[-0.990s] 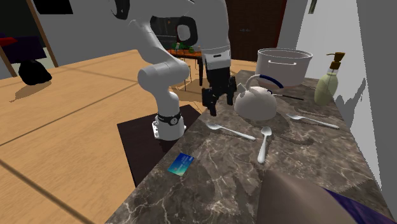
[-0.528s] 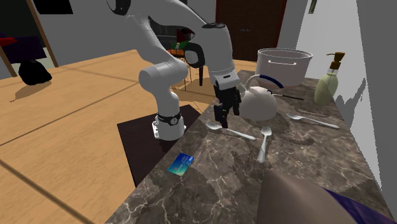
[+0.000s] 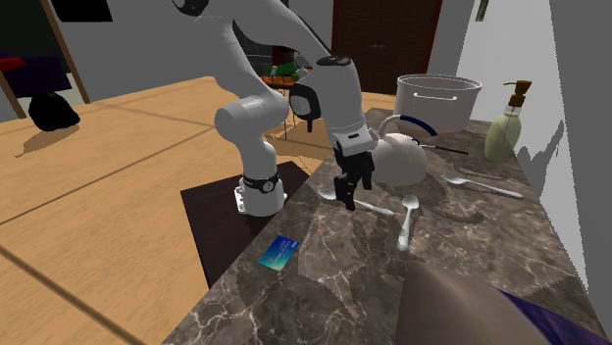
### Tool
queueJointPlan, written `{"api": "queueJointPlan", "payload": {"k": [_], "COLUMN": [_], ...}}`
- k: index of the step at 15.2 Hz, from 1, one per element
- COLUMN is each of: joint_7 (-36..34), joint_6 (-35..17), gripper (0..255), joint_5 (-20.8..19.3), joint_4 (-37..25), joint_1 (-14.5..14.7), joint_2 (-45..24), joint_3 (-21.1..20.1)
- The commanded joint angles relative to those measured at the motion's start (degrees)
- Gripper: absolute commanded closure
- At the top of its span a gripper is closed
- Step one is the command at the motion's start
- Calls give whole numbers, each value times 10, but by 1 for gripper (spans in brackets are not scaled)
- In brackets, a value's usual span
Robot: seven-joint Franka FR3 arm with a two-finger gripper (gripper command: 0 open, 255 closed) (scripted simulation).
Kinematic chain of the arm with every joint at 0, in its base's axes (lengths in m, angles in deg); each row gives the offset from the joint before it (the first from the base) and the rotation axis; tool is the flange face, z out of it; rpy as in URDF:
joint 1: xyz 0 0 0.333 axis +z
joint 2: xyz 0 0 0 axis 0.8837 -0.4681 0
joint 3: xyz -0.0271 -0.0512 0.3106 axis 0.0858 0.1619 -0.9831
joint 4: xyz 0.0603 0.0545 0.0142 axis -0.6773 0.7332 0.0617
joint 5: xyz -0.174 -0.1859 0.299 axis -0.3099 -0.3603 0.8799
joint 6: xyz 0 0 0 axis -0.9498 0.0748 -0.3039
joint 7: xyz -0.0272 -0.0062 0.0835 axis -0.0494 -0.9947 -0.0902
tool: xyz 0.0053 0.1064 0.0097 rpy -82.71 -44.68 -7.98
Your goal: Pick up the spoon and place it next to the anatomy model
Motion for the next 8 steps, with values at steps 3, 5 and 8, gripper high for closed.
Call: {"api": "queueJointPlan", "payload": {"k": [3, 5, 8], "joint_7": [0, 0, 0], "joint_6": [-5, -5, -5], "gripper": [0, 0, 255], "joint_5": [1, 1, 1], "joint_4": [1, 1, 1], "joint_1": [1, 1, 1], "joint_2": [-4, -4, -4], "joint_3": [0, 0, 0]}}
